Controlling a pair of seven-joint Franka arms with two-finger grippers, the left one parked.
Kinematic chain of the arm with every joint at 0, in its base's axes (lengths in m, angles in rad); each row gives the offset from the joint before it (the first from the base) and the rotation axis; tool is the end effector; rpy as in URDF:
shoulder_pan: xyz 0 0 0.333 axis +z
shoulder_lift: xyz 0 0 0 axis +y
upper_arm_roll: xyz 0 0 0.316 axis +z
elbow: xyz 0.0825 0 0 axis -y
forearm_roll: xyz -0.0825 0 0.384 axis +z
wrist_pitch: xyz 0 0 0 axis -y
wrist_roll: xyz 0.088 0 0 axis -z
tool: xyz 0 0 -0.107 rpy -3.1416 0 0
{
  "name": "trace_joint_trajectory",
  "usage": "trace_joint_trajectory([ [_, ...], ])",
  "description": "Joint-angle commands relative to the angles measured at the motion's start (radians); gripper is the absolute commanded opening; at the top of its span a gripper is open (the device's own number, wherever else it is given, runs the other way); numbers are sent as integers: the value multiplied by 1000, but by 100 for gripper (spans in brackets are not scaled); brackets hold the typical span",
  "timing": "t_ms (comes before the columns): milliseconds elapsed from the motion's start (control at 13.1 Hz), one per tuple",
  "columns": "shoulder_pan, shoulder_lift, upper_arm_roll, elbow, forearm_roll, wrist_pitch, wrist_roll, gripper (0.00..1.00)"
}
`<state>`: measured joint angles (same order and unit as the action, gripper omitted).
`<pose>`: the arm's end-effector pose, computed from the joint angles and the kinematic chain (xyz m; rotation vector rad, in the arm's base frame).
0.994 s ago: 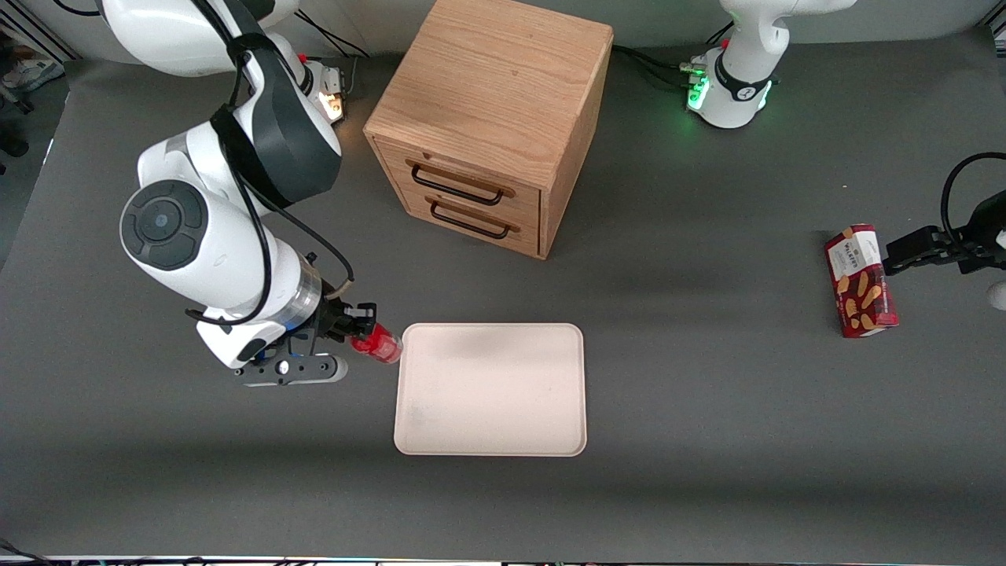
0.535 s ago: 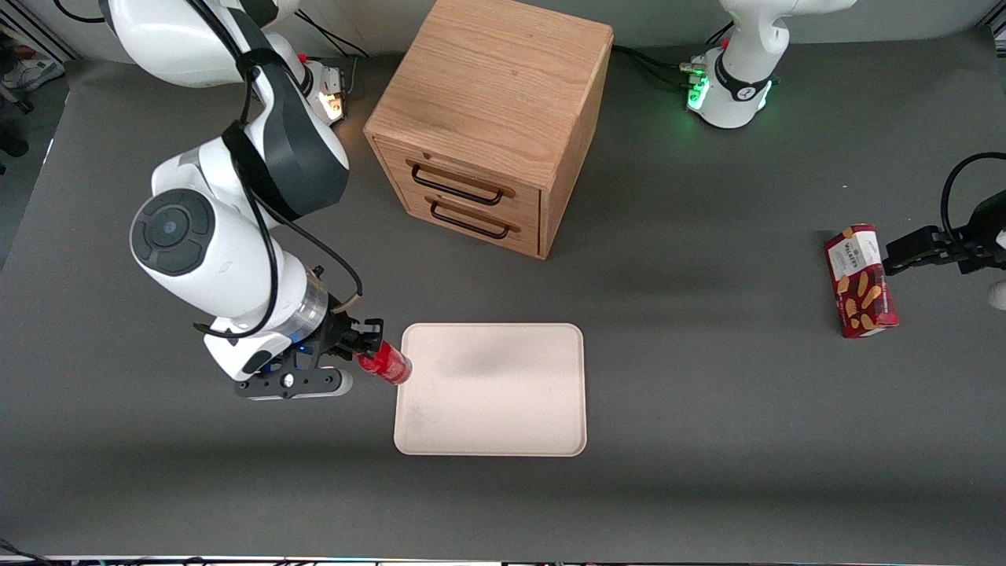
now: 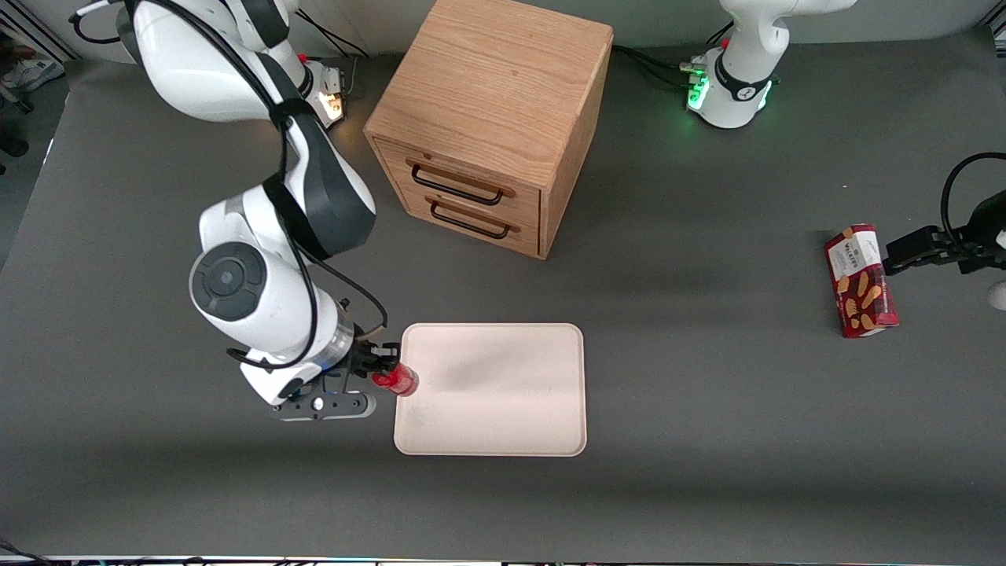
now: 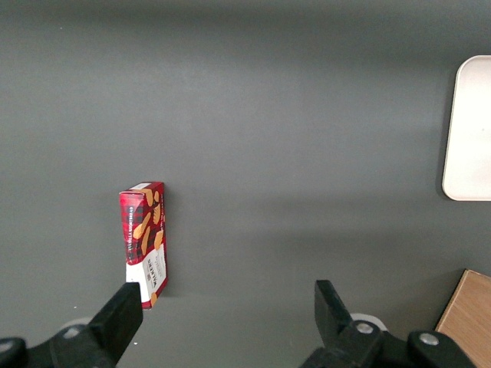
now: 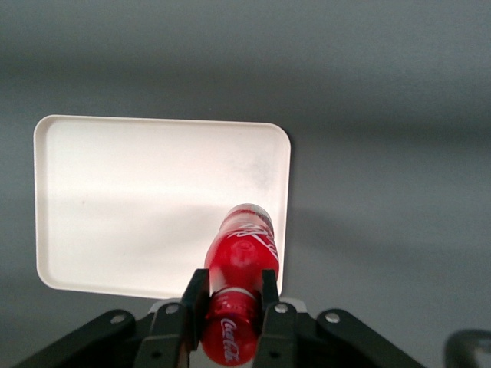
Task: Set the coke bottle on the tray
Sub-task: 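Lower the bottle onto the tray edge and open the right gripper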
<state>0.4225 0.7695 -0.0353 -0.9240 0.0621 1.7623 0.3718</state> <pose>0.7028 0.3035 0.4370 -3.0805 -0.0254 -0.0776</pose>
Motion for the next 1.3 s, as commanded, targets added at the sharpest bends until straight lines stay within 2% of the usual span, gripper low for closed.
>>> trace_joint_trajectory([
  [0,1,56,6,25,-15,43,-2,0],
  [994,4,129,5,-35,-22,123,-2,0],
  [1071,4,129,5,-36,-22,126,-2,23],
  [1147,4,129,5,-36,-21,126,-2,29],
  [1224,4,129,5,-36,-22,128,-2,51],
])
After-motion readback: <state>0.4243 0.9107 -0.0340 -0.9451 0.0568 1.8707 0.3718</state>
